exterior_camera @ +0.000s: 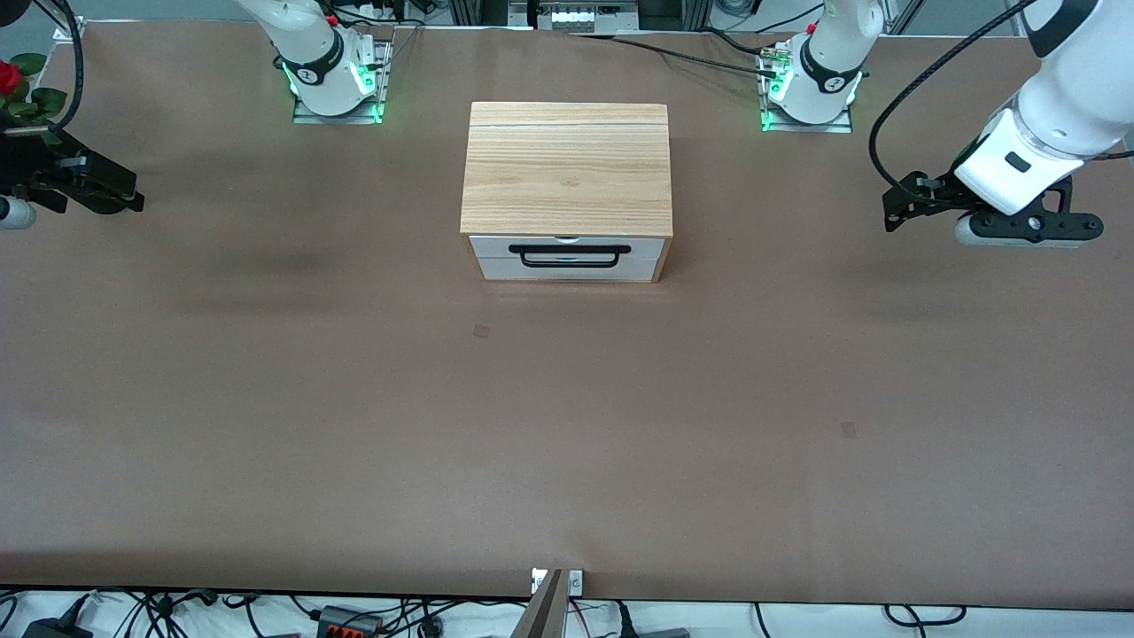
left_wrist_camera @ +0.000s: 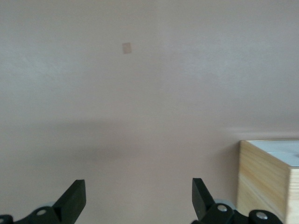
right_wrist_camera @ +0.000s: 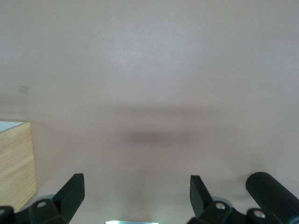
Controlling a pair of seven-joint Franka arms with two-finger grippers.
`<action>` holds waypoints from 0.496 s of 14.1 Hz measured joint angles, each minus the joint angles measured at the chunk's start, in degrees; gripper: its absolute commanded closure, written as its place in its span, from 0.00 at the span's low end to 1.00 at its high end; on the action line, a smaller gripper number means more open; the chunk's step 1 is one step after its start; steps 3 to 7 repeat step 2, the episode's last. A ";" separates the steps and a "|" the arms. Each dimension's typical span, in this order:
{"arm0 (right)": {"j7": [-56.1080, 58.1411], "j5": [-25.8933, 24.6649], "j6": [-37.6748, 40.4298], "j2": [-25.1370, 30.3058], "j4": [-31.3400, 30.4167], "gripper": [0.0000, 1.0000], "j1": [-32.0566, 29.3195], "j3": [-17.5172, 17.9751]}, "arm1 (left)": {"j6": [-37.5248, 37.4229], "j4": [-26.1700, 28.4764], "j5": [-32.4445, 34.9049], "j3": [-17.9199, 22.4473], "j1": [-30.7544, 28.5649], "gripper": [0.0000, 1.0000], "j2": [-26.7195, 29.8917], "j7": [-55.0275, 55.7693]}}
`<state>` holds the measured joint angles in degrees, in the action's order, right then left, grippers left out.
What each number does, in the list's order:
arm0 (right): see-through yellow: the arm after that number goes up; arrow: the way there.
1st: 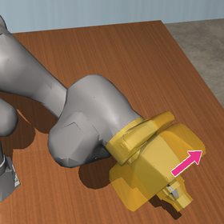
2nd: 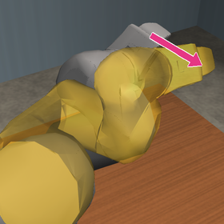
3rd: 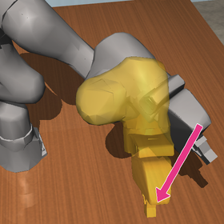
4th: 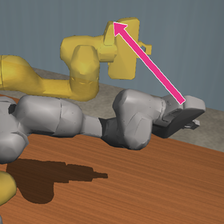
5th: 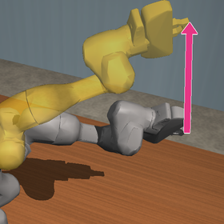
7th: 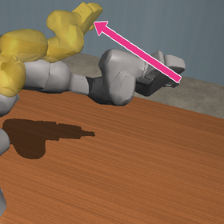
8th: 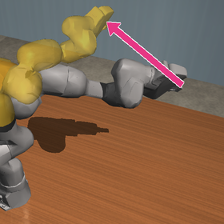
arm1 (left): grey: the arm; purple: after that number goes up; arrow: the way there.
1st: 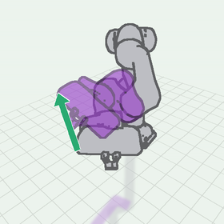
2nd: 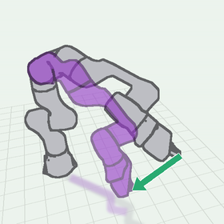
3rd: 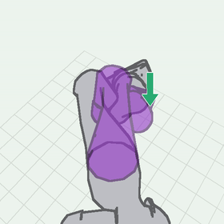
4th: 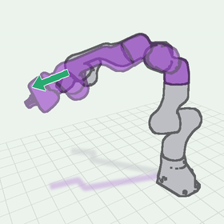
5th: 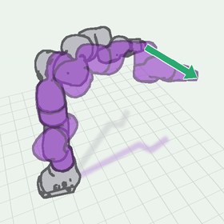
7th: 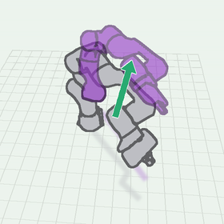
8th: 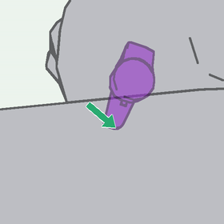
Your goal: Close drawer with both arms simultaneously
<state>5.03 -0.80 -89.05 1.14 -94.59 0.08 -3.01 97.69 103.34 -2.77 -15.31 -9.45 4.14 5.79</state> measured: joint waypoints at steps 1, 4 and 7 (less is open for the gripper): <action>-0.05 0.00 0.05 0.00 0.00 0.00 0.00 0.00 | 0.00 0.03 -0.64 0.10 -0.38 0.00 -0.09 0.00; -0.11 0.00 0.08 0.00 0.00 0.00 0.00 -0.02 | 0.00 0.03 -0.82 0.14 -0.63 0.00 -0.16 0.00; -0.11 0.00 0.08 0.00 0.00 0.00 0.00 -0.02 | 0.00 0.03 -0.82 0.14 -0.63 0.00 -0.16 0.00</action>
